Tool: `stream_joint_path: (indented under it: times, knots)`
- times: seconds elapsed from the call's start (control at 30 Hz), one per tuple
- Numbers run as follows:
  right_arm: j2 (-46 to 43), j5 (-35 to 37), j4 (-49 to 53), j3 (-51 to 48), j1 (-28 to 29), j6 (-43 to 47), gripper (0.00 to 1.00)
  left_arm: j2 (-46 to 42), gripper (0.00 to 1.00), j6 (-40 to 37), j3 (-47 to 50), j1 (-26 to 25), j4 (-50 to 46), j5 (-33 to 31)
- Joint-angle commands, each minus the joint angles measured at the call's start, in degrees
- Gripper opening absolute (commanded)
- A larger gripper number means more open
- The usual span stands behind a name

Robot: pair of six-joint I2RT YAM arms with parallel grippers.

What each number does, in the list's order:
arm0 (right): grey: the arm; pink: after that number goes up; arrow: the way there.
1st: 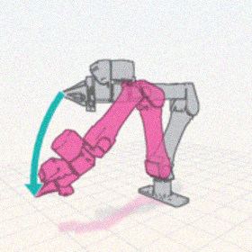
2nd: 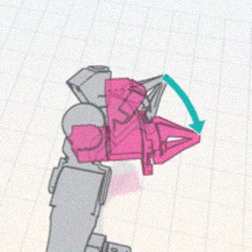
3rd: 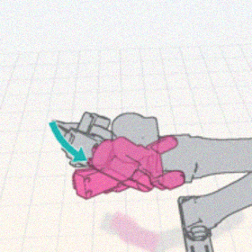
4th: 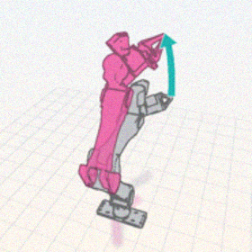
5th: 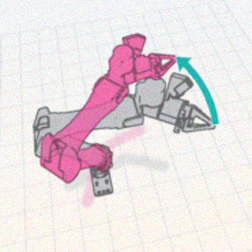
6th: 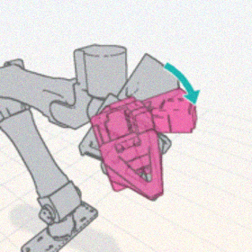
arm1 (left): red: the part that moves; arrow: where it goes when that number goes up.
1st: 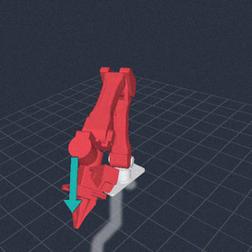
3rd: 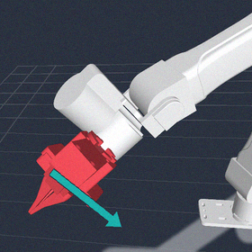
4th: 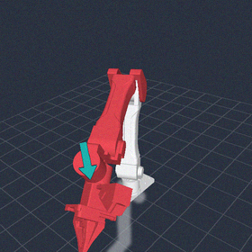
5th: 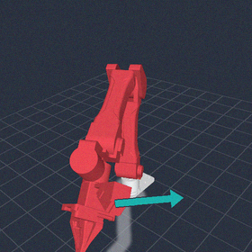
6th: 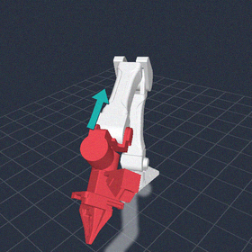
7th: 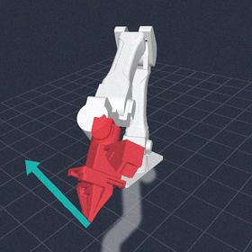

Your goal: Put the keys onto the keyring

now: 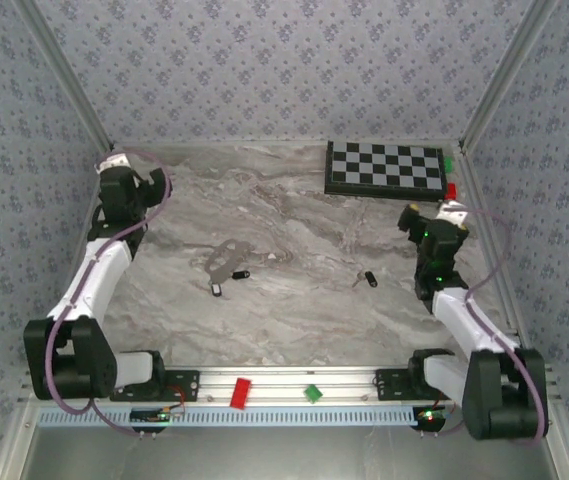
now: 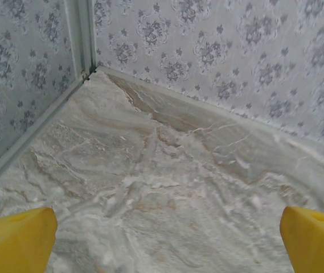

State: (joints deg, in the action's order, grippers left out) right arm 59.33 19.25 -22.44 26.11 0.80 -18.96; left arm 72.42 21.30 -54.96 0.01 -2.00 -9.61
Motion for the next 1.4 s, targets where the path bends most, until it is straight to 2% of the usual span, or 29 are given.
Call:
stream_joint_path:
  times: [0.0,0.03,0.13,0.3,0.37,0.53,0.73,0.97,1.23,1.37]
  knots:
    - [-4.87,-6.58,10.21,0.19,-3.06,-16.33,1.00,-2.32,1.00,13.33,1.14,0.60,-11.88,3.00]
    - [-6.11,-11.07,7.84,-0.43,-3.84,-15.16,1.00,-3.48,1.00,15.84,2.67,0.56,-10.64,4.18]
    - [-8.60,-17.86,4.69,-0.44,-4.11,-15.16,0.99,-6.45,1.00,20.24,7.11,0.52,-6.41,7.51]
    - [-10.63,-23.80,8.93,1.87,-0.46,-17.99,0.99,-8.31,1.00,21.97,8.84,-0.79,-8.48,11.11]
    - [-10.97,-22.90,11.82,3.34,3.21,-15.34,0.99,-8.85,1.00,21.06,9.29,-2.84,-10.41,9.78]
    - [-9.64,-14.71,15.16,4.98,15.16,-8.36,0.99,-9.43,1.00,18.39,11.03,-9.45,-12.16,6.13]
    - [-4.29,-14.48,11.55,4.06,23.55,-5.06,0.99,-7.05,0.99,11.42,10.52,-16.65,-14.06,6.59]
    - [3.00,-15.58,8.89,3.42,27.53,-3.49,0.99,-1.42,0.79,6.08,9.61,-20.25,-14.23,12.48]
    - [4.39,-16.26,9.13,4.11,29.78,-2.26,0.99,9.23,0.58,5.33,7.87,-21.70,-11.27,18.22]
    - [3.13,-14.55,9.15,3.40,30.38,-2.00,1.00,13.29,0.52,5.22,6.80,-22.16,-10.00,19.75]
